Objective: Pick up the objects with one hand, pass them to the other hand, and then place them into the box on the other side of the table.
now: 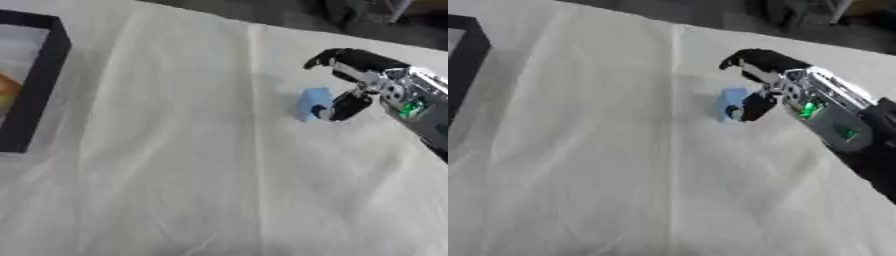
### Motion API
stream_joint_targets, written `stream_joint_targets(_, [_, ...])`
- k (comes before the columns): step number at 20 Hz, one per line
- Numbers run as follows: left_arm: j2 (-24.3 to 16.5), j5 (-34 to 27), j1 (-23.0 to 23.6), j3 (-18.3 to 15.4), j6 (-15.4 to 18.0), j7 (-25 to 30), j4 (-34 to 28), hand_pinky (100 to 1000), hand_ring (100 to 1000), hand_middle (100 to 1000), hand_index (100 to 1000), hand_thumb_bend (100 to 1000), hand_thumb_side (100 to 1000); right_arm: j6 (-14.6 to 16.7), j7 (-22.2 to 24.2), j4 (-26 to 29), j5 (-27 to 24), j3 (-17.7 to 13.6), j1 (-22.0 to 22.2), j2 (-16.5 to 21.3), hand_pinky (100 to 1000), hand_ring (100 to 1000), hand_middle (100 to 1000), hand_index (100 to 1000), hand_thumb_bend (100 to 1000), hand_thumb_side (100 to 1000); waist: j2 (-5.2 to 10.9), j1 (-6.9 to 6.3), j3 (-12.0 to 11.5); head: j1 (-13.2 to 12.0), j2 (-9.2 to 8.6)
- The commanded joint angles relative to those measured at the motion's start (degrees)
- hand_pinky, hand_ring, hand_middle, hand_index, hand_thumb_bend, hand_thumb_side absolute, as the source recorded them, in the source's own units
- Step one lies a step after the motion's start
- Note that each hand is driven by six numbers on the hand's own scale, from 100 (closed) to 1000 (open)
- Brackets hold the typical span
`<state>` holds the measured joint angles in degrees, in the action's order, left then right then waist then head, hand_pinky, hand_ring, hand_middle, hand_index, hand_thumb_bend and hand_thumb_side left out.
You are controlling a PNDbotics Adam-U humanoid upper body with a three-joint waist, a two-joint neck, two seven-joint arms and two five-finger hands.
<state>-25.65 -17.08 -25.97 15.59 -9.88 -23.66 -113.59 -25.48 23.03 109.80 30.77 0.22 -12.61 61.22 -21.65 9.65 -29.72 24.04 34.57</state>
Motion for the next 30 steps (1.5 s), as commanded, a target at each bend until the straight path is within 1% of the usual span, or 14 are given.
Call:
stream_joint_targets(1, [-0.3, 0.4, -0.4, -0.5, 0.1, -0.4, -1.0, 1000, 464, 688, 853, 509, 714, -0.2, 1.2, -0.8, 1.7, -1.3, -0.1, 1.1, 971, 934, 899, 897, 318, 100, 0.82, -0.35, -0.1, 0.3, -0.87])
stream_joint_targets(9, [-0.1, -0.1, 0.0, -0.7, -0.3, -1.4, -1.0, 1000, 462, 682, 851, 506, 708, -0.4, 3.2, -1.4, 2.6, -2.2, 0.5, 0.8, 975, 938, 903, 908, 338, 100, 0.22, -0.05, -0.5, 0.5, -1.11])
stream_joint_targets(11, [0.0, -0.1, 0.0, -0.6, -0.4, -1.5, -1.0, 1000, 462, 681, 850, 496, 699, -0.6, 3.2, -1.6, 3.1, -2.4, 0.6, 0.8, 979, 938, 903, 905, 337, 100, 0.08, 0.03, -0.6, 0.6, -1.22])
stream_joint_targets(18, [0.2, 0.0, -0.3, -0.5, -0.4, -1.6, -1.0, 1000, 460, 677, 849, 505, 710, -1.2, 3.2, -3.7, 6.2, -2.7, 1.1, 0.1, 993, 938, 901, 901, 332, 100, -0.62, 0.36, -1.3, 1.4, -1.79])
stream_joint_targets(30, [0.5, -0.1, -0.1, -0.8, -0.2, -2.0, -1.0, 1000, 459, 673, 844, 506, 710, -1.2, 3.0, -5.0, 7.7, -2.6, 1.6, -0.4, 999, 933, 863, 868, 315, 100, -0.92, 0.27, -1.7, 1.5, -1.93])
